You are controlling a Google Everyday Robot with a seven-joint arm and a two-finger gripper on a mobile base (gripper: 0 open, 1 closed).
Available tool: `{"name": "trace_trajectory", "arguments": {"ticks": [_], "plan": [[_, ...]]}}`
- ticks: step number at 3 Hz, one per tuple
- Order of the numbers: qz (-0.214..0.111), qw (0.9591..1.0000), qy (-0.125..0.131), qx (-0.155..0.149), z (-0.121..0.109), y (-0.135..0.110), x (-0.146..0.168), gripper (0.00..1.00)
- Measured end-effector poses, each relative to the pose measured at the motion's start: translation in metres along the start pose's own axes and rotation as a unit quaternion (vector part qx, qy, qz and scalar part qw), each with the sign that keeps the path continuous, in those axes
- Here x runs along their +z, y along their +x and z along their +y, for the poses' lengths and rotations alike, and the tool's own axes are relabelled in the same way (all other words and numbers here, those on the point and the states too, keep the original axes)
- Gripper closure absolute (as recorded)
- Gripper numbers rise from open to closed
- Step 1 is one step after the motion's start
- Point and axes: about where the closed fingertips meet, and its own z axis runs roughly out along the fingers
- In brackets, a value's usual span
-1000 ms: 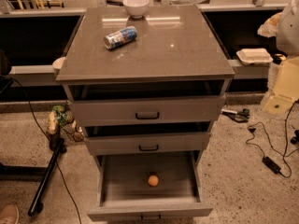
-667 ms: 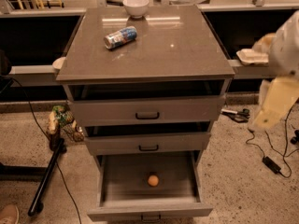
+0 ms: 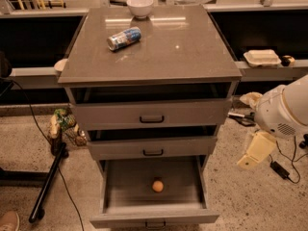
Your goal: Pick orange from bottom drawer and place on counter
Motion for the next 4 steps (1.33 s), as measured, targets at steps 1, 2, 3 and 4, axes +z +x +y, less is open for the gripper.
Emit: {"name": "trace_trajectory", "arguments": {"ticks": [1, 2, 3, 4], "plan": [[0.000, 1.0000, 0.000, 0.000, 0.000, 0.000, 0.000, 0.00], [-0.013, 0.9999, -0.010, 0.001, 0.002, 0.004, 0.014, 0.00], [-0.050, 0.9981, -0.037, 0.001, 0.012, 0.016, 0.069, 0.00], [-0.088, 0.9944, -0.058, 0.000, 0.020, 0.029, 0.133, 0.00]]}}
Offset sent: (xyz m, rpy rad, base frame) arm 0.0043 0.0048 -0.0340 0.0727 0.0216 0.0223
